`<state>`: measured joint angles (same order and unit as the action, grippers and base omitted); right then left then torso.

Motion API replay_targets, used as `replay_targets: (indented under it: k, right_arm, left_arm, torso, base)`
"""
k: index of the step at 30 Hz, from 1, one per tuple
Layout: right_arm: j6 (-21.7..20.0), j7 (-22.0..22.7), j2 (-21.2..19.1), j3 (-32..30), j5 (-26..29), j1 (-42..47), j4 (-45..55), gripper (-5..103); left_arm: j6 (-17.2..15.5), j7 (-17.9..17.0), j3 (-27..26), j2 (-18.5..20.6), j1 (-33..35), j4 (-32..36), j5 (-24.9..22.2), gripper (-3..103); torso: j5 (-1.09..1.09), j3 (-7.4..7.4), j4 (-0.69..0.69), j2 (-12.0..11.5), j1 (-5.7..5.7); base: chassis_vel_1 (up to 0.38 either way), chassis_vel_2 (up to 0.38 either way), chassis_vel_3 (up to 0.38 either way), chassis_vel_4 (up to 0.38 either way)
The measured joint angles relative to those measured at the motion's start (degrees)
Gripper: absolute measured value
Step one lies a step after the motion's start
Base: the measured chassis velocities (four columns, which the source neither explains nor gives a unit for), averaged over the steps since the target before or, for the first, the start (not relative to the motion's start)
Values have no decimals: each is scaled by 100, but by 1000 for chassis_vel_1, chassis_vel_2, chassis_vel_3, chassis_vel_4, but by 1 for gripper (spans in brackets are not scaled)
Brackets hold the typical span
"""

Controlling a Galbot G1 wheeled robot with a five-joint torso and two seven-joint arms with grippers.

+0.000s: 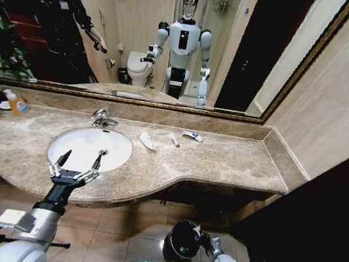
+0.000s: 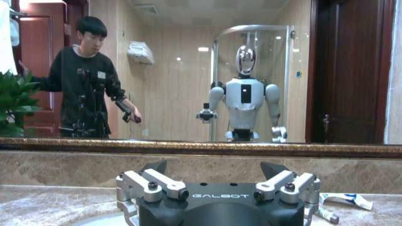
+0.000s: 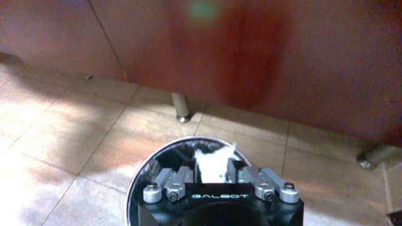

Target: Pick up the trash from the sink and place it in the trash bin.

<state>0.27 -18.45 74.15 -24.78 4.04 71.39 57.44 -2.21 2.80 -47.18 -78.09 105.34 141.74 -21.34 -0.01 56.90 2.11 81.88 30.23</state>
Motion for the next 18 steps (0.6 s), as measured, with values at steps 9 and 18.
replay_targets:
  k: [9, 18]
  right_arm:
    - [-37, -164, -198, -243, 233, 355, 891, 68]
    - [-316, -2157, -889, -3430, 1377, 1348, 3703, 100]
  left_arm:
    - [0, 0, 0, 0, 0, 0, 0, 100]
    - [0, 0, 0, 0, 0, 0, 0, 100]
  torso:
    - [5, 0, 0, 0, 0]
    - [0, 0, -2, 0, 0]
  base:
    - [0, 0, 0, 0]
    - [0, 0, 0, 0]
